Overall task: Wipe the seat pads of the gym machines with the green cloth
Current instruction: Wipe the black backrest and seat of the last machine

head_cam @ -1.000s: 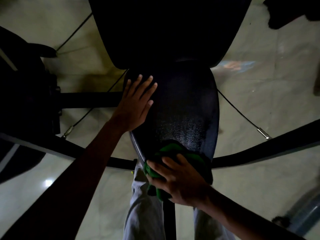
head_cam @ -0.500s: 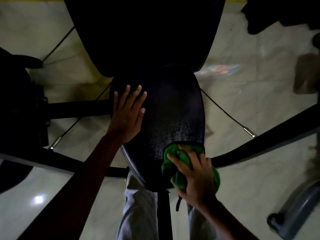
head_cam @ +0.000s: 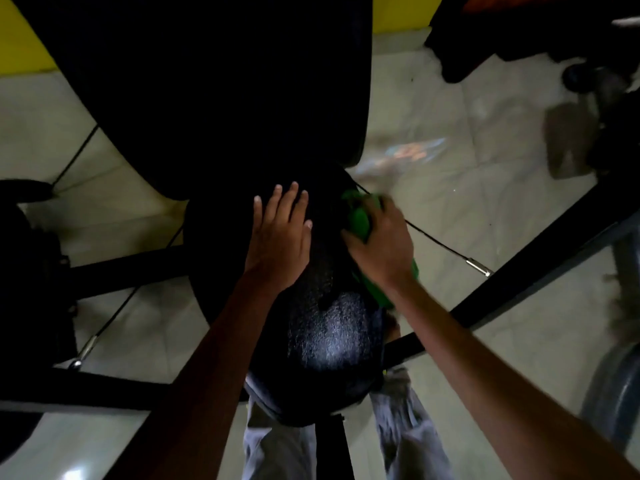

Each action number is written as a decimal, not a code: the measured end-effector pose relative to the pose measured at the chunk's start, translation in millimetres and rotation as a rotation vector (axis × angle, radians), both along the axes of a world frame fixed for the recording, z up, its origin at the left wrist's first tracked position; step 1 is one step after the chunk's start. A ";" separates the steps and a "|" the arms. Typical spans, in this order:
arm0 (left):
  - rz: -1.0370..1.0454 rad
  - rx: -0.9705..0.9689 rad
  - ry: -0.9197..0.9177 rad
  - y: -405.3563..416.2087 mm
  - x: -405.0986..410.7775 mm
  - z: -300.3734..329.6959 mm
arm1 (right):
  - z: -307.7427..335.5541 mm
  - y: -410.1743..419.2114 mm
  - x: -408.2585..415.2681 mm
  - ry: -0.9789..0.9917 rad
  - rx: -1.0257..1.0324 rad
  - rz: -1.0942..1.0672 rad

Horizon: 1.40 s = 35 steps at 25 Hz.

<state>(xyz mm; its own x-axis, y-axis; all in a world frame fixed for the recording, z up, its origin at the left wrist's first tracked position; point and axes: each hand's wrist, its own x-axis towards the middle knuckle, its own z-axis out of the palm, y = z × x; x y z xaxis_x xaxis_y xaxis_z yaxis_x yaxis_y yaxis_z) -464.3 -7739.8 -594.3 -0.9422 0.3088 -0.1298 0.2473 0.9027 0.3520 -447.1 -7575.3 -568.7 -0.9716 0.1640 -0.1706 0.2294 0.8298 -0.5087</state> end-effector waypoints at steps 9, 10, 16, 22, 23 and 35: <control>0.011 -0.058 0.051 1.9 0.5 -5.1 | -5.3 1.6 -42.3 -0.097 -0.168 -0.104; 0.005 -0.059 0.051 1.7 0.9 -4.3 | -11.1 2.0 -70.5 -0.156 -0.222 -0.088; -0.006 -0.064 0.055 0.3 1.5 -2.9 | -8.5 17.6 -43.6 -0.188 -0.493 -0.248; 0.022 -0.044 0.060 0.4 1.0 -4.8 | -11.4 28.6 -21.3 -0.198 -0.592 -0.276; 0.022 -0.046 0.060 0.6 1.2 -5.2 | -21.4 28.0 -49.0 -0.223 -0.610 -0.264; 0.026 -0.046 0.074 1.3 1.3 -3.7 | -3.9 28.0 42.6 -0.145 -0.709 -0.361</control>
